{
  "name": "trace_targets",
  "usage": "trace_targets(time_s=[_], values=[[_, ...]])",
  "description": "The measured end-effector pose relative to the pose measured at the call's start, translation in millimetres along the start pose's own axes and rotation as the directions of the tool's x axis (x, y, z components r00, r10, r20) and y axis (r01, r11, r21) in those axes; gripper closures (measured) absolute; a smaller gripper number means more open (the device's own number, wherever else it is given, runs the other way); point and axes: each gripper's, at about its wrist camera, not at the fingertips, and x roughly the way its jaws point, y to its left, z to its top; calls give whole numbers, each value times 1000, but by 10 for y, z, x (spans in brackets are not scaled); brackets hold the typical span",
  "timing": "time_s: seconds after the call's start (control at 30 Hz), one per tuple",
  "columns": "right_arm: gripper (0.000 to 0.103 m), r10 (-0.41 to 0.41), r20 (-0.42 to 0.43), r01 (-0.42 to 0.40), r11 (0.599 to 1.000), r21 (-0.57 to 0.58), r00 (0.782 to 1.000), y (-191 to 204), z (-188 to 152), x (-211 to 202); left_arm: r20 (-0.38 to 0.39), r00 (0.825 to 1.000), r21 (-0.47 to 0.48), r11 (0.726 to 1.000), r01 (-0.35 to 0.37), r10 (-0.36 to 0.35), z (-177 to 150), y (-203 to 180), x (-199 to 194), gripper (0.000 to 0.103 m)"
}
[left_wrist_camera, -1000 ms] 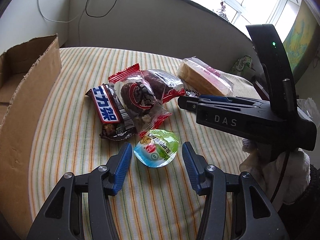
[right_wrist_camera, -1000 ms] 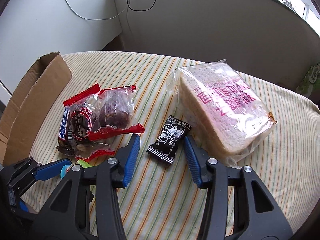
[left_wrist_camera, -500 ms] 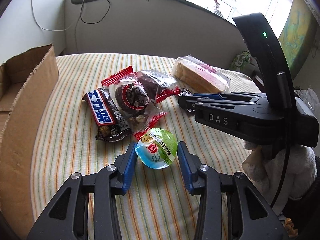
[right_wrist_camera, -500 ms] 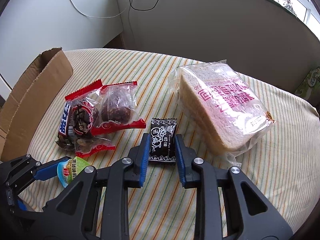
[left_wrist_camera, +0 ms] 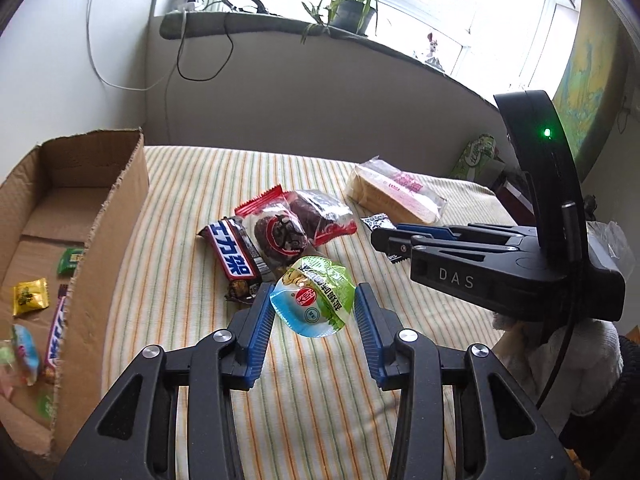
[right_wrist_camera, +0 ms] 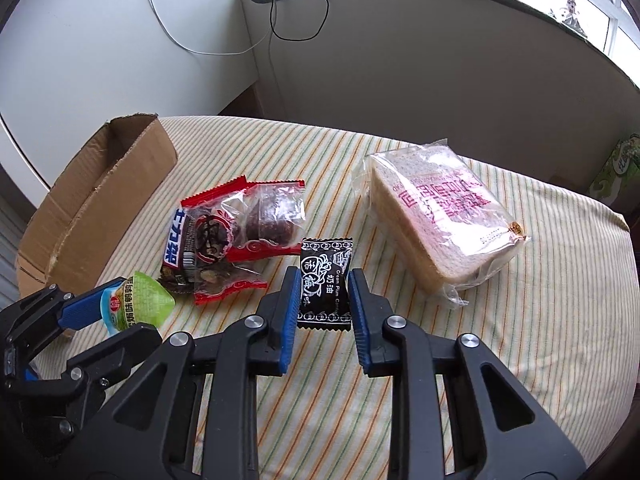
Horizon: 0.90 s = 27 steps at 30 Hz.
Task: Organize snacks
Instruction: 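Carry the green candy and black packet over the box with both tools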
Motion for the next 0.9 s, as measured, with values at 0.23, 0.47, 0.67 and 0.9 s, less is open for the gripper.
trace_targets(time_s=[0.23,0.47,0.67,0.9], values=[[78,46,45,-44,998,-36,998,295,116,-256,83,997,-34,999,-4,7,68,133,-285,64],[78,94,81,-84,990,-114,992,767,272,-367,175,984,-116,993,-17,37,113,460,-638,64],[78,136,87,-120,978,-170,987,1172,393,-294,233,968,-182,982,-50,92,115,765,-857,64],[78,180,77,-159,962,-223,981,1575,482,-193,240,958,-242,965,-97,157,47,1083,-962,64]])
